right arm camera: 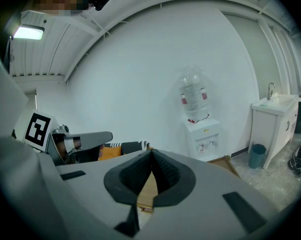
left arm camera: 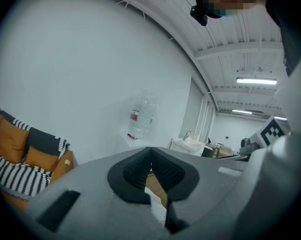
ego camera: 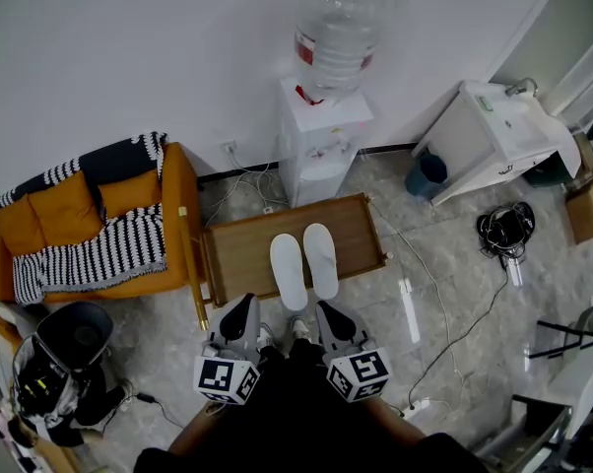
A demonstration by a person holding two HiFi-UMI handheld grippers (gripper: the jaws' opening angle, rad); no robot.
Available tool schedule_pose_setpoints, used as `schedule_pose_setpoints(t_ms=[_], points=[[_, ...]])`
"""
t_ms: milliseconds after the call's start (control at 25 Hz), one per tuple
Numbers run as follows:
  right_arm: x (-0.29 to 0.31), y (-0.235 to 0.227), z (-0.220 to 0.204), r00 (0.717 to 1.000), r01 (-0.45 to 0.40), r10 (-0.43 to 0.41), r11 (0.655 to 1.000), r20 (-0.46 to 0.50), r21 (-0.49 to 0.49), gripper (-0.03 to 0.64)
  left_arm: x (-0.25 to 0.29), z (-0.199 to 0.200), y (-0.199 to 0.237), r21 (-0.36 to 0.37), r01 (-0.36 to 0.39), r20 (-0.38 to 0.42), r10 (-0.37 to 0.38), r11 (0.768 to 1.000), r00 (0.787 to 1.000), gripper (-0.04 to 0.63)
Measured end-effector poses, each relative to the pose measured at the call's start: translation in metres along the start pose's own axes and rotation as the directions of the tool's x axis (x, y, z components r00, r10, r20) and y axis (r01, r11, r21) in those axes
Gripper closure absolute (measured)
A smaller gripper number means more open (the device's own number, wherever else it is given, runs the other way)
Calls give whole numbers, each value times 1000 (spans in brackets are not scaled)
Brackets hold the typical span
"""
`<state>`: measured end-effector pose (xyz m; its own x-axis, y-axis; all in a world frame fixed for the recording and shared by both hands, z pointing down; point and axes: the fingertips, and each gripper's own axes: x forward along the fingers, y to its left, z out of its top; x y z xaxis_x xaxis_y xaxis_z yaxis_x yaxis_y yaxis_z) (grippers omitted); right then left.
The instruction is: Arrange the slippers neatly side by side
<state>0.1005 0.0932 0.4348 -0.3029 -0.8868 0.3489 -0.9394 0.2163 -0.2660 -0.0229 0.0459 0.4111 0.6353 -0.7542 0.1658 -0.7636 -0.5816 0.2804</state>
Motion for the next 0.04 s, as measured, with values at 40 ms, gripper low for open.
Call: schedule_pose_setpoints(t_ms=[40], points=[[0,0,0,1000,0,0,1000,0,0,604,0,-1,0,0,1,-1,-1,1000,1000,583]])
